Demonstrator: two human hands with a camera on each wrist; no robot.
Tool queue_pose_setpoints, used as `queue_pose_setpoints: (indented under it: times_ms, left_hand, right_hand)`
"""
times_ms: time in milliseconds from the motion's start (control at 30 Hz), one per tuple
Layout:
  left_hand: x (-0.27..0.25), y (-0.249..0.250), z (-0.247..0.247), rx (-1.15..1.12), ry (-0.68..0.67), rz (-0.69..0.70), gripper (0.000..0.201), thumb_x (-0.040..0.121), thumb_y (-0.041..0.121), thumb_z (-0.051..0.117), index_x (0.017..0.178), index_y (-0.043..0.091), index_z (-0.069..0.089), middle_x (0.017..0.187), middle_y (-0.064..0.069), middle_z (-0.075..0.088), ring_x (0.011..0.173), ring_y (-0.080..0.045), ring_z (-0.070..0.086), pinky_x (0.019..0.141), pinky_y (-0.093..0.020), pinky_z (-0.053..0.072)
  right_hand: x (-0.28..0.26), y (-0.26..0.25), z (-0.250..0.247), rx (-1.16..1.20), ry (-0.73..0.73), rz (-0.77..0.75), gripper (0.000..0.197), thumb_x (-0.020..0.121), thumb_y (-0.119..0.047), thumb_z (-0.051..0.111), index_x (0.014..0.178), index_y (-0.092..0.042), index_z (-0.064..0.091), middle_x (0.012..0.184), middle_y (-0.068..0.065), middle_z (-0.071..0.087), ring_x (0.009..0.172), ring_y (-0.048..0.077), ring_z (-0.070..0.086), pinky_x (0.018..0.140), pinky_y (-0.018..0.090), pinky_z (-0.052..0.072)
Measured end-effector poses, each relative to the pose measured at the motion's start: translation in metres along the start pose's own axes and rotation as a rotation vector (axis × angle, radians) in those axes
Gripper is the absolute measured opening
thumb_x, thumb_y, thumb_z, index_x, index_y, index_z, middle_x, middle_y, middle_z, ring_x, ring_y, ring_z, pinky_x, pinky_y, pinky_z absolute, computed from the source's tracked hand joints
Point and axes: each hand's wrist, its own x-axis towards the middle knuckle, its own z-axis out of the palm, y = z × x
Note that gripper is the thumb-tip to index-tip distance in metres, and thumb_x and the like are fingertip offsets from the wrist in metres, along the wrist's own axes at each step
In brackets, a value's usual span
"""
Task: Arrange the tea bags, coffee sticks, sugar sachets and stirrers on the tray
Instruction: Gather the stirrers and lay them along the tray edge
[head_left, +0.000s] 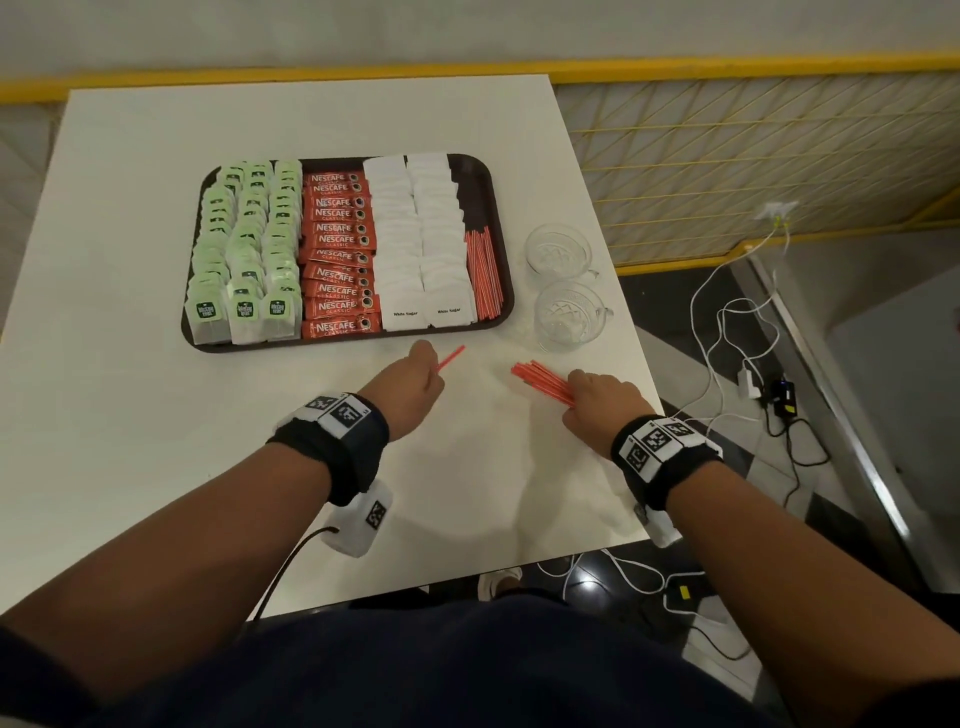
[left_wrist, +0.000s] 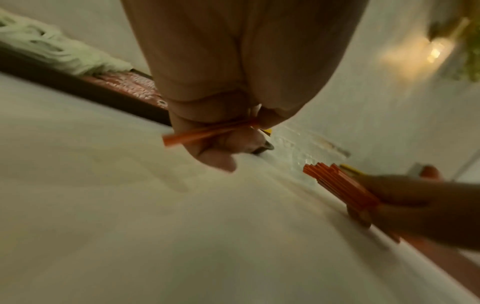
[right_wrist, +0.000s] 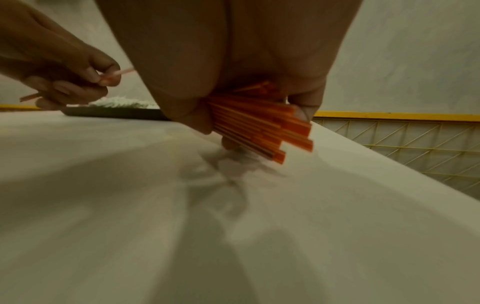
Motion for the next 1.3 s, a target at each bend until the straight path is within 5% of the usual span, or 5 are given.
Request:
queue_pose_setpoints:
  times_ms: [267, 367, 633, 867, 1300]
  left_hand:
    - [-0.004, 0.033, -0.023, -0.568, -0.029, -0.006, 0.048, 0.085, 0.065, 0.057, 0.102, 0.019, 0.054, 0.09, -0.004, 0.057, 0.075, -0.012, 0.053, 0.071, -0.027, 0.047]
    - [-0.009, 0.051, -0.031, -0.639, 0.004, 0.11, 0.032, 0.094, 0.045, 0.058, 0.108, 0.016, 0.06, 0.086, 0.007, 0.064, 0.07, 0.01, 0.06, 0.066, -0.007, 0.046]
    - [-0.007, 0.052, -0.044, -0.848, 0.324, -0.025, 0.024, 0.104, 0.04, 0.04, 0.117, 0.024, 0.052, 0.104, 0.011, 0.06, 0.097, 0.002, 0.057, 0.078, -0.012, 0.04]
    - [-0.002, 0.044, -0.063, -0.904, 0.556, -0.03, 0.03, 0.1, 0.037, 0.043, 0.084, 0.017, 0.059, 0.087, -0.003, 0.058, 0.081, -0.016, 0.056, 0.082, -0.039, 0.048]
    - [-0.002, 0.054, -0.079, -0.996, 0.598, 0.245, 0.023, 0.103, 0.033, 0.045, 0.092, 0.013, 0.046, 0.065, 0.003, 0.044, 0.064, -0.01, 0.055, 0.093, -0.053, 0.053]
  right_hand:
    - [-0.006, -0.061, -0.05, 0.541, -0.048, -0.24, 0.013, 0.097, -0.014, 0.045, 0.108, -0.008, 0.044, 0.077, 0.005, 0.054, 0.068, 0.026, 0.059, 0.061, 0.034, 0.05]
    - [-0.007, -0.093, -0.072, 0.722, -0.045, -0.349, 0.016, 0.099, -0.01, 0.042, 0.114, -0.014, 0.046, 0.075, -0.002, 0.053, 0.059, 0.01, 0.056, 0.049, 0.016, 0.046]
    - [0.011, -0.123, -0.084, 0.735, -0.043, -0.41, 0.036, 0.1, -0.021, 0.047, 0.134, -0.011, 0.041, 0.075, -0.011, 0.057, 0.056, -0.001, 0.059, 0.052, 0.011, 0.044]
    - [0.024, -0.116, -0.085, 0.588, -0.118, -0.314, 0.032, 0.092, -0.052, 0.057, 0.088, -0.021, 0.057, 0.088, 0.005, 0.069, 0.08, 0.017, 0.066, 0.075, 0.031, 0.055]
    - [0.023, -0.125, -0.107, 1.827, -0.586, 0.051, 0.062, 0.103, -0.043, 0.036, 0.131, 0.011, 0.046, 0.124, 0.032, 0.059, 0.108, 0.04, 0.065, 0.093, 0.041, 0.055]
